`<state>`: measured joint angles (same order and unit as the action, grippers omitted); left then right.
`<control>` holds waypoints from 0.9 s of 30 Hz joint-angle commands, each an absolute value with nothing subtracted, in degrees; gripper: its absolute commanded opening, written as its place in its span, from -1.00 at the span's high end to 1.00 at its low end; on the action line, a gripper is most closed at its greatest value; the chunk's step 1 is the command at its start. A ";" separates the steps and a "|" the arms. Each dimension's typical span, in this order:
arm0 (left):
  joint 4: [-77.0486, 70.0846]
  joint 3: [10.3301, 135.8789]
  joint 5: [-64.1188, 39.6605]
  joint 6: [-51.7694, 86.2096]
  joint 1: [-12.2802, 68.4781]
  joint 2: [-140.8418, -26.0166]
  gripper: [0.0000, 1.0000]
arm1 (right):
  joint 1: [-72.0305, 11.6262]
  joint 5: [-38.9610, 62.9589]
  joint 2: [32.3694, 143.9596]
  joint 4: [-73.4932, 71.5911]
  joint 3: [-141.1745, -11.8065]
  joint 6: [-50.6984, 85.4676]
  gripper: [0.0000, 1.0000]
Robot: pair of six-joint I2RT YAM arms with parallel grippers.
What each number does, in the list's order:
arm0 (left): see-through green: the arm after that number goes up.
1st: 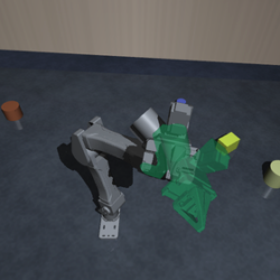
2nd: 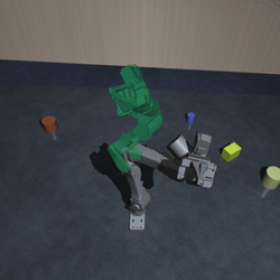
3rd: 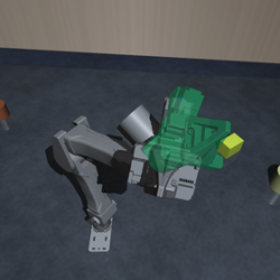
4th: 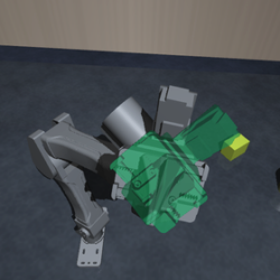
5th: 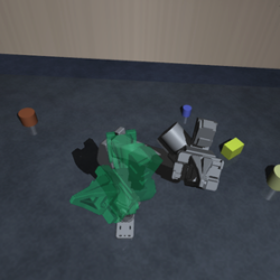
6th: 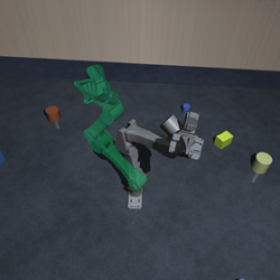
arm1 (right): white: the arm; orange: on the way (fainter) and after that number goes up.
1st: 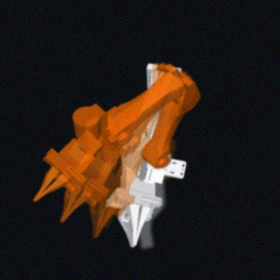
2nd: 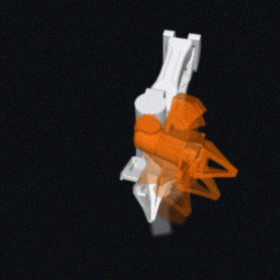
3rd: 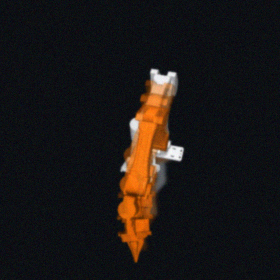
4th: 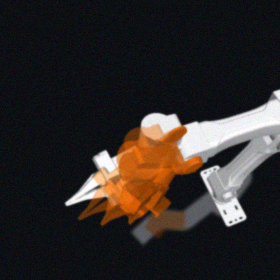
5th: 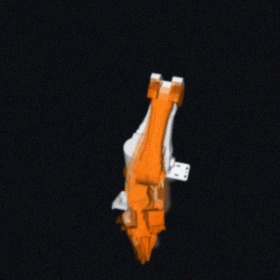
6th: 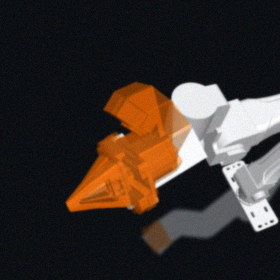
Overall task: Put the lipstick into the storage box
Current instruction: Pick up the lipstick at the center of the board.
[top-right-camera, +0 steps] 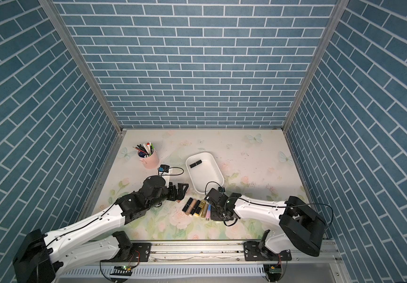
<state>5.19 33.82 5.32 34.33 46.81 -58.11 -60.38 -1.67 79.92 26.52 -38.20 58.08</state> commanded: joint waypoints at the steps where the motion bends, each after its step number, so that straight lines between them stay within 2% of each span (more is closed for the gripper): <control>1: 4.13 33.38 5.80 34.54 47.20 -58.09 -0.99 | -60.58 -4.12 79.74 29.59 -38.76 57.46 0.50; 11: 2.51 33.92 4.51 34.72 47.20 -59.60 -0.99 | -59.65 -6.32 73.60 33.98 -38.63 58.67 0.59; 19: -0.03 33.95 2.27 35.59 47.19 -60.44 -0.99 | -53.20 -4.70 63.36 36.13 -34.41 58.29 0.61; 27: 0.00 34.58 1.65 35.33 47.19 -59.62 -0.99 | -47.85 -5.24 57.25 39.02 -37.35 56.26 0.61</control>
<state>0.54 33.82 2.11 35.40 46.81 -60.34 -48.64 -4.34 58.65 36.16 -35.07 58.04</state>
